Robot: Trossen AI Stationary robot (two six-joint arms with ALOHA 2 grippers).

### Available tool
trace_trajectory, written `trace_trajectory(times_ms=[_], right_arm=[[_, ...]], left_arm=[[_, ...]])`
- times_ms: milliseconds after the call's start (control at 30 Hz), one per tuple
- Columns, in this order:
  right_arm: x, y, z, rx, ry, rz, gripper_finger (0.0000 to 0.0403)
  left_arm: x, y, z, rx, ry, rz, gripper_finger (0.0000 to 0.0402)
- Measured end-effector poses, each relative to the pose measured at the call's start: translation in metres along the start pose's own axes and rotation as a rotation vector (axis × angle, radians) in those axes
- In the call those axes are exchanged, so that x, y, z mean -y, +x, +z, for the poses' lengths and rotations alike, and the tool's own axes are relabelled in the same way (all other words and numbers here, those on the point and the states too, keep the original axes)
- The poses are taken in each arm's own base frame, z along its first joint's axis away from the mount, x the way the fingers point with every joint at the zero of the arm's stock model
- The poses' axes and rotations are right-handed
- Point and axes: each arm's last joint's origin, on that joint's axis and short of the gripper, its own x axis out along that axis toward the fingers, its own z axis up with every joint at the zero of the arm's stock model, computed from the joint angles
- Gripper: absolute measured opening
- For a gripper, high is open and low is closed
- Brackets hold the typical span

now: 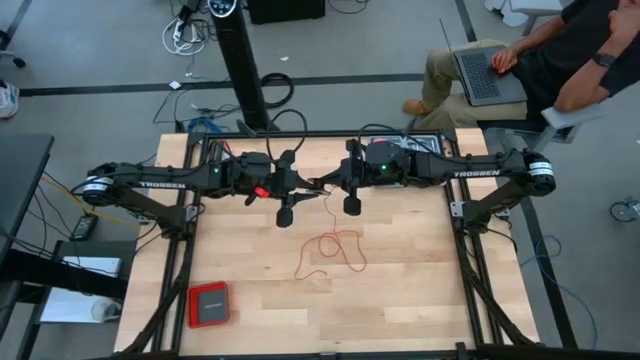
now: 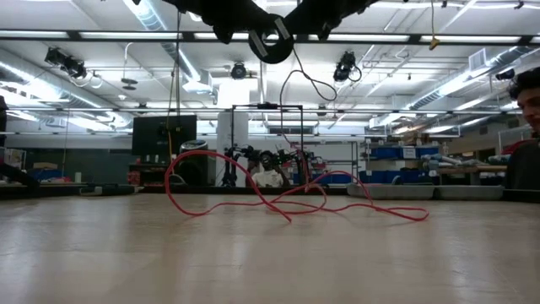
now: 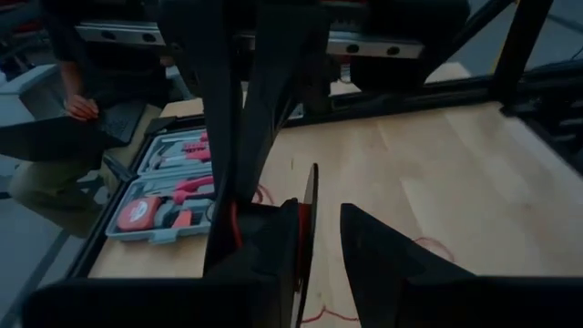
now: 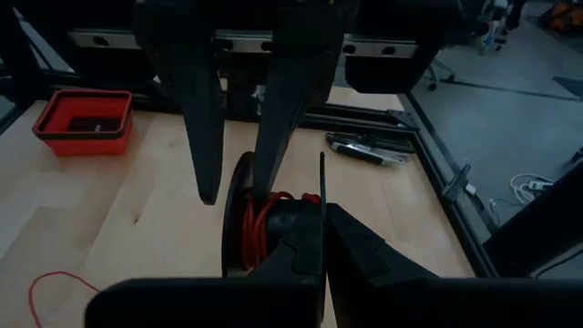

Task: Coil cords
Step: Coil the red cable wire onto the black spool

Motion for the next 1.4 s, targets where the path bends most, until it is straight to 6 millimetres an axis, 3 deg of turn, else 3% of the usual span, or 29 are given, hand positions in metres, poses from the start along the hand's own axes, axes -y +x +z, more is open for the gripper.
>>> trace_trajectory(times_ms=[100, 267, 467, 633, 800, 1067, 1267, 1400], right_arm=[[-0.001, 0.001, 0.0, 0.002, 0.0, -0.001, 0.0002], [-0.003, 0.001, 0.006, 0.07, 0.002, 0.002, 0.0028], [-0.007, -0.003, 0.008, 0.072, -0.003, 0.034, 0.0073], [-0.006, -0.018, 0.012, 0.086, 0.025, 0.042, 0.0084], [-0.015, -0.032, -0.008, 0.073, 0.034, 0.027, 0.0075], [-0.043, -0.059, -0.046, 0.132, 0.021, -0.216, 0.0052], [-0.052, -0.06, -0.072, 0.174, 0.087, -0.267, 0.0057], [-0.053, -0.055, -0.076, 0.214, 0.1, -0.291, 0.0072]], left_arm=[[0.0, 0.0, -0.002, -0.023, 0.035, 0.012, 0.0073], [0.001, 0.002, -0.007, -0.072, 0.049, 0.023, 0.0009], [0.003, 0.002, -0.009, -0.099, 0.075, 0.06, 0.0002], [0.006, 0.003, -0.01, -0.109, 0.076, 0.059, 0.0001], [0.006, -0.004, 0.001, -0.02, 0.099, 0.074, 0.0001], [0.006, -0.002, 0.008, 0.238, 0.175, 0.138, 0.0], [0.006, -0.001, 0.0, 0.401, 0.162, 0.199, 0.0], [0.008, -0.003, -0.008, 0.474, 0.131, 0.211, 0.0]])
